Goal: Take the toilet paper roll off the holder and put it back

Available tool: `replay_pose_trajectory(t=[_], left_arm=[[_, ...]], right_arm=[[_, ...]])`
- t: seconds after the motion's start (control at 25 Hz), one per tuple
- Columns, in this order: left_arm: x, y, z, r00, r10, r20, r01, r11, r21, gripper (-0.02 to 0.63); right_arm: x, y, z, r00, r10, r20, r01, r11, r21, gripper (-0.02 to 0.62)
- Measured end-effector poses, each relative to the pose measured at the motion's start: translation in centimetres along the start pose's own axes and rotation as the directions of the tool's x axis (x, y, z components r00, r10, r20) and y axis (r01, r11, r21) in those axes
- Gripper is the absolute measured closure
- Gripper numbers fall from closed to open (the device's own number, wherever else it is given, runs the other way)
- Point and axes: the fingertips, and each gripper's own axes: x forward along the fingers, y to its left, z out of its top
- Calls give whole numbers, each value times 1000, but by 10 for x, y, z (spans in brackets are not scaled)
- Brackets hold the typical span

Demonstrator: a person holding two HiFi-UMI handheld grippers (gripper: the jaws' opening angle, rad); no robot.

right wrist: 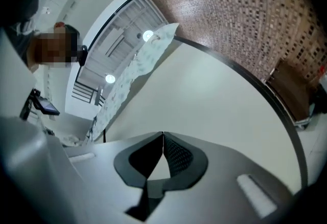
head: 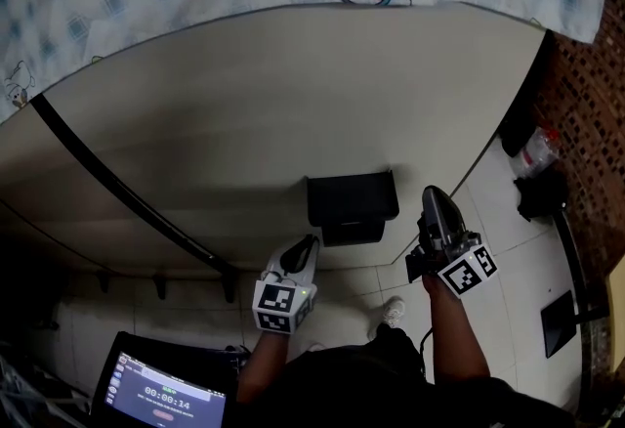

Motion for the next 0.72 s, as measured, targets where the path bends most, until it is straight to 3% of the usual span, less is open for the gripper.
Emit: replay_pose_trajectory(t=[0.12,0.28,0.44,0.72], left_arm=[[-12,3,10,1000,7,24,-6,999,-42,589],[-29,13,37,992,77,99,-73,997,-37,589],[-46,10,77,967,169,190,-193,974,118,589],[-62,4,106,945,190,266,-222,970,95,589]], right_arm=[[3,16,-4,996,-41,-82,27,986,-166,595],[1,29,-11,980,-131,-150,70,933,-354,594],[-10,33,-23,967,-204,-153,114,882,-458,594],[-27,43,-34,948,-270,-168,143,833,-534,595]])
